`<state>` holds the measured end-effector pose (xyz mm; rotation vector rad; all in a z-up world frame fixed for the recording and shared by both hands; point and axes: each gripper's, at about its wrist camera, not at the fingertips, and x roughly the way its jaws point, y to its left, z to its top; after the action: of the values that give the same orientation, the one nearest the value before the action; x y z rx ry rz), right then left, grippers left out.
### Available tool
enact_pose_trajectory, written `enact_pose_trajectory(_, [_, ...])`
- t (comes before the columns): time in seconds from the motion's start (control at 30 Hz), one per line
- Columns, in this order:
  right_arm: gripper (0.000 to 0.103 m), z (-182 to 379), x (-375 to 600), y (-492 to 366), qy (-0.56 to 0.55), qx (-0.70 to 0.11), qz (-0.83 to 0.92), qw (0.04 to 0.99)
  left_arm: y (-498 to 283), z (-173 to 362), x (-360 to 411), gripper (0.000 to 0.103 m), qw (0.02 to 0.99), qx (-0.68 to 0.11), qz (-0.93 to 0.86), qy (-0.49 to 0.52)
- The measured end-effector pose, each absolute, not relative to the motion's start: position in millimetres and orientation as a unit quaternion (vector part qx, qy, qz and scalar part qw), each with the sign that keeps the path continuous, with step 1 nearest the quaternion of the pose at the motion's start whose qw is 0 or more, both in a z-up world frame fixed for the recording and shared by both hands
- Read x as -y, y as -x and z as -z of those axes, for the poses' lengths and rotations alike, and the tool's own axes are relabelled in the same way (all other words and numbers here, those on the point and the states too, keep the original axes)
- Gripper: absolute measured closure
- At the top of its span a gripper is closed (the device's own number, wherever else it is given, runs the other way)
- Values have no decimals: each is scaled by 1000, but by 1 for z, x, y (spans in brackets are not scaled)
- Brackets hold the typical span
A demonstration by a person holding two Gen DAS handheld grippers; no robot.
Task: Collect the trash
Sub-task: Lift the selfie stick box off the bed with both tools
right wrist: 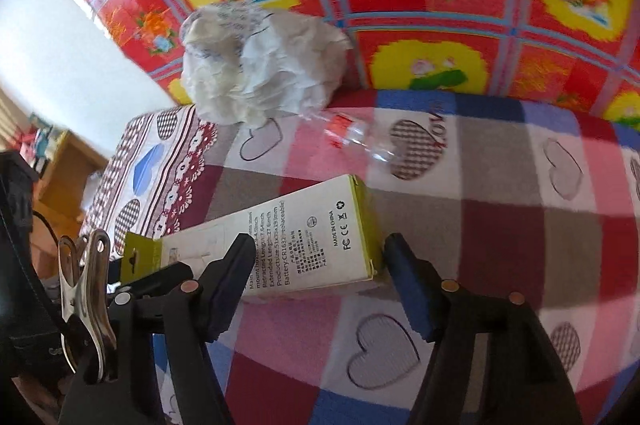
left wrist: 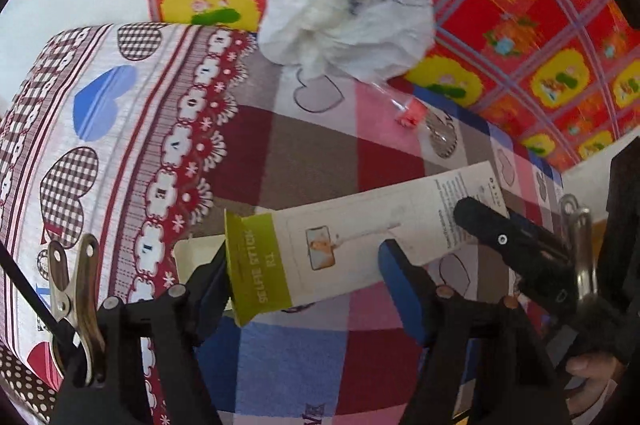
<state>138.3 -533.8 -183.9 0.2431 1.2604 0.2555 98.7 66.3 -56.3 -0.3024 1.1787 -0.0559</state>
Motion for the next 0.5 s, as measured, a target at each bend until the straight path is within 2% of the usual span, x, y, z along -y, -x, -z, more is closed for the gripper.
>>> enact_pose_trajectory(0.5, [35,170,583,-94,-140,-584,-78,796,-90,49,-11,32,816,-563,70,109])
